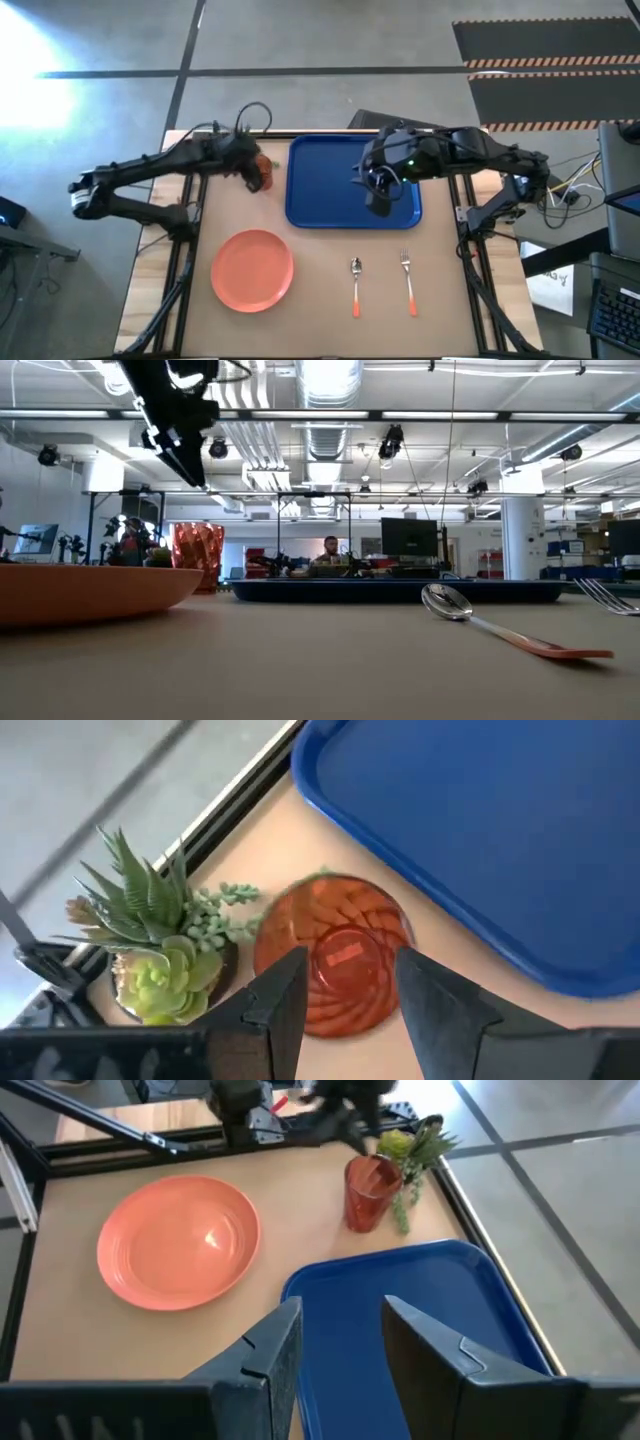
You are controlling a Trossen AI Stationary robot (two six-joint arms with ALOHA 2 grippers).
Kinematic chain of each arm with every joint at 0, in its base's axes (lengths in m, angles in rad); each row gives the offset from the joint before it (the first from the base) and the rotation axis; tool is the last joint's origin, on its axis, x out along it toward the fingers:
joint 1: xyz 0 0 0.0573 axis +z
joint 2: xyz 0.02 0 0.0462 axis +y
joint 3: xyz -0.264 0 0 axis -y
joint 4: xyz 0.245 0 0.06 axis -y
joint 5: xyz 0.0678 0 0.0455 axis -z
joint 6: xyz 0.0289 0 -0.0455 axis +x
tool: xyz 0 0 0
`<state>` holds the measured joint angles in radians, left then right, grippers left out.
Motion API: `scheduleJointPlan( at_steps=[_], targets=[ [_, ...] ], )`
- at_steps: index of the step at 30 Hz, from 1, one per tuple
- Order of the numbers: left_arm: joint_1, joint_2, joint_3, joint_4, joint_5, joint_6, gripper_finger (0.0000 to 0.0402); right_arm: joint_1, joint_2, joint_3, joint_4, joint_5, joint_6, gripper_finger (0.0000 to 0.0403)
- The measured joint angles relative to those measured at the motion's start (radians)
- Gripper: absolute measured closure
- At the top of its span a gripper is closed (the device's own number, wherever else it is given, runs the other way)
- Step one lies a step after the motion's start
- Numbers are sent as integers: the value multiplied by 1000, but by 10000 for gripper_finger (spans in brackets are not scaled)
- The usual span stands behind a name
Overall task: Pick and place plate/cup/fork/spoon on tray
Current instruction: Put the glass on the top left of the serving tray
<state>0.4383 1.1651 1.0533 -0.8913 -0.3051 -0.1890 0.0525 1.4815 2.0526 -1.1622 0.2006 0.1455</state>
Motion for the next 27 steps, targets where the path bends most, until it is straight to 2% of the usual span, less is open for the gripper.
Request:
scheduleJointPlan(
  at_steps=[4, 11, 19, 27],
  targets=[
    [106, 80, 39, -9, 43, 72, 267, 2, -5, 1, 1, -4, 2, 273],
    [204, 184, 129, -28, 174, 119, 267, 2, 1, 1, 0, -25, 11, 279],
    [222, 288, 161, -143, 178, 216, 267, 2, -2, 1, 0, -25, 9, 275],
    [231, 322, 172, -138, 95, 252, 267, 2, -2, 1, 0, -25, 7, 274]
  ],
)
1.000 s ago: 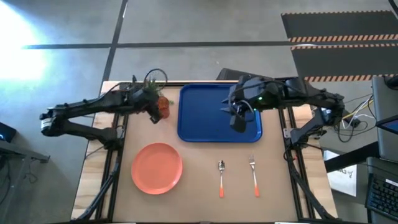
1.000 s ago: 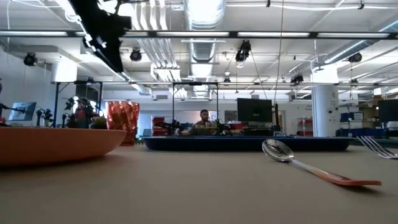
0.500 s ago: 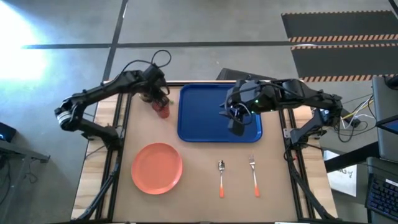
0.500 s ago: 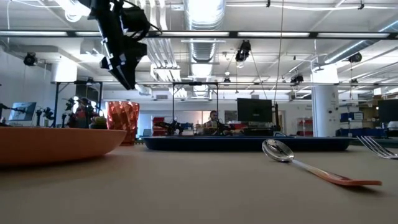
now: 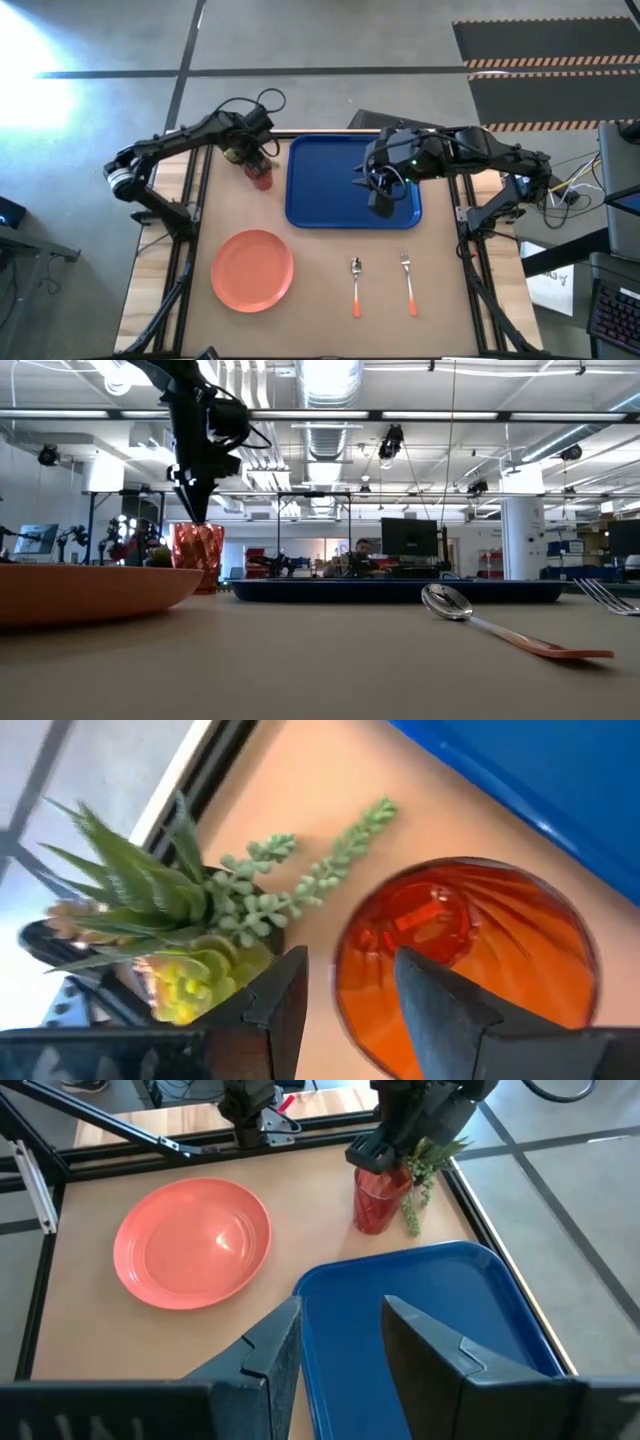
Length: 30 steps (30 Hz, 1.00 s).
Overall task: Pick and place plate/cup/fork/spoon on tray
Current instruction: Put the glass on the top left of the serving tray
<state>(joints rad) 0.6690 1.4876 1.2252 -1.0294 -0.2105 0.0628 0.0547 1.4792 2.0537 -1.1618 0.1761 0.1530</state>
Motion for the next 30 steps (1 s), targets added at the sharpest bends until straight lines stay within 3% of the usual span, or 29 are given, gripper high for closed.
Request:
scheduleJointPlan(
  at_steps=[12, 30],
  targets=[
    [13, 16, 8, -1, 48, 3, 267, 0, 0, 0, 0, 0, 3, 278],
    [13, 142, 6, -3, 75, 49, 281, 0, 0, 0, 0, 8, 3, 281]
  ],
)
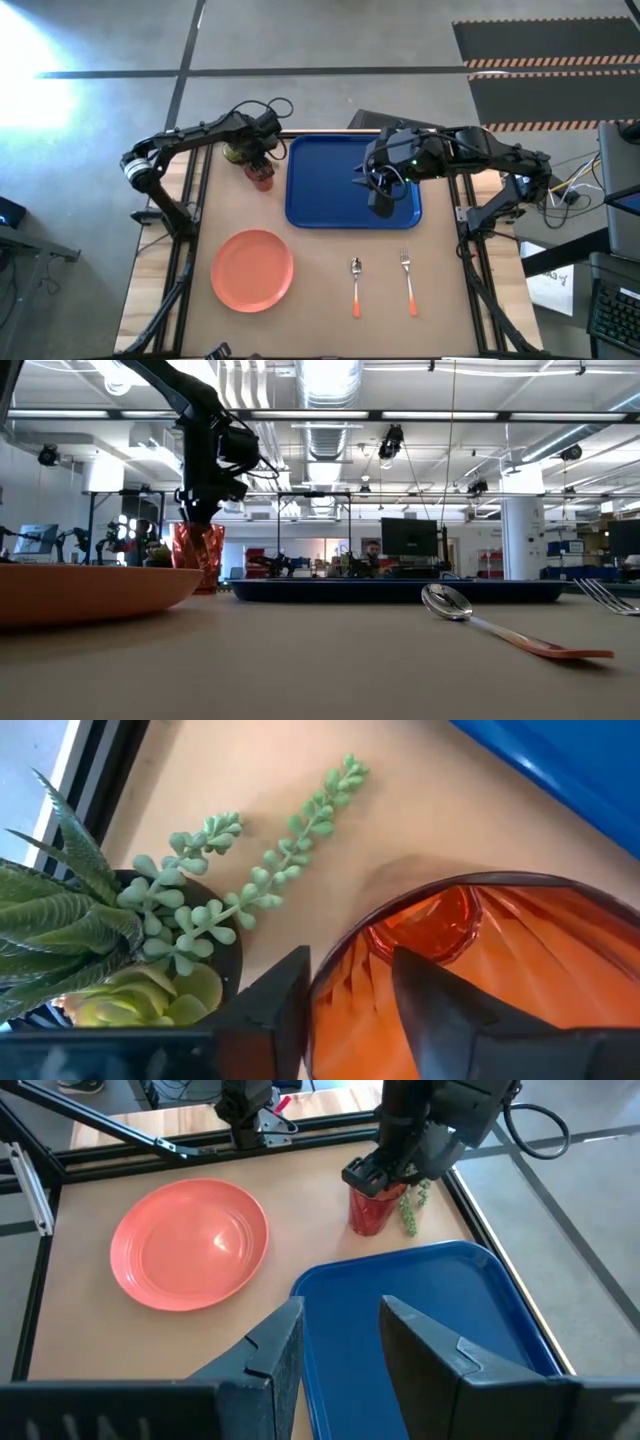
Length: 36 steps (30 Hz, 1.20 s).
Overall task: Pick and place plate/cup/fork/spoon on tray
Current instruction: Put the glass on the top left of the serving tray
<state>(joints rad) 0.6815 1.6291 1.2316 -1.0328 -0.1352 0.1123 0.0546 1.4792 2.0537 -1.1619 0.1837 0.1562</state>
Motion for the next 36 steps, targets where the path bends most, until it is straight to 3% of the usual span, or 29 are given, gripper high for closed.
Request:
scheduleJointPlan(
  at_steps=[5, 7, 19, 28, 36],
  targets=[
    [0, -5, 0, 0, 1, 9, 372, 0, 0, 0, 0, 0, -1, 281],
    [-1, -13, 0, -4, 12, 11, 390, 0, 0, 0, 0, 1, -1, 283],
    [-16, -72, 11, 0, -5, 54, 401, 0, 0, 0, -2, 2, -1, 287],
    [-20, -73, 219, 75, 48, 52, 401, 0, 0, 0, -2, 1, 0, 298],
    [-20, 46, 378, 73, 85, 52, 401, 0, 0, 0, -1, 1, 23, 296]
  ],
)
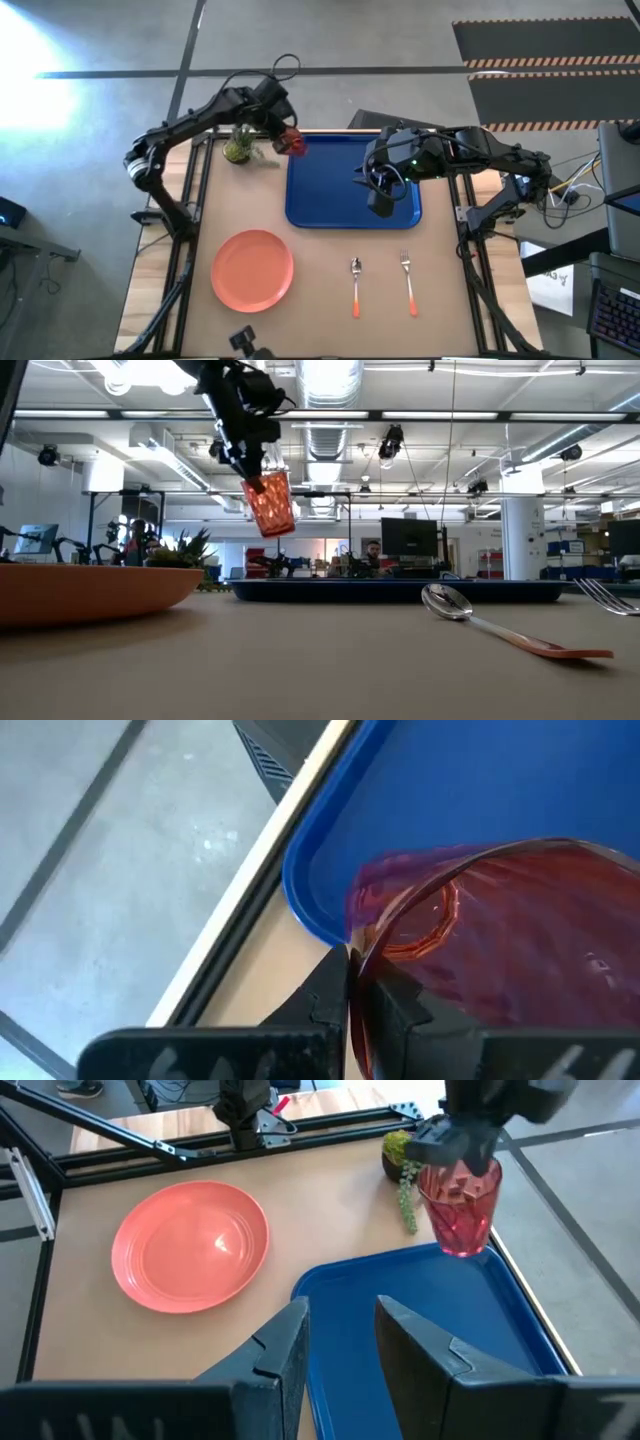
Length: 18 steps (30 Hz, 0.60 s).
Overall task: Pick and place plate/cup/fork/spoon on tray
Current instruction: Put the glass on the top left of the serving tray
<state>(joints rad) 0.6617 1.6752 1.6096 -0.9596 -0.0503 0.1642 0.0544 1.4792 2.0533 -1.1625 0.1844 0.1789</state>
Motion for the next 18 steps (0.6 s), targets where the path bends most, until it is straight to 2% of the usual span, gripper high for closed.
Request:
scheduleJointPlan(
  at_steps=[10, 18],
  targets=[
    [-2, 199, 39, -1, 30, 27, 401, 0, 0, 0, 0, 0, 5, 299],
    [-2, 248, 57, 38, 15, 61, 401, 0, 0, 0, 0, 0, 5, 303]
  ],
)
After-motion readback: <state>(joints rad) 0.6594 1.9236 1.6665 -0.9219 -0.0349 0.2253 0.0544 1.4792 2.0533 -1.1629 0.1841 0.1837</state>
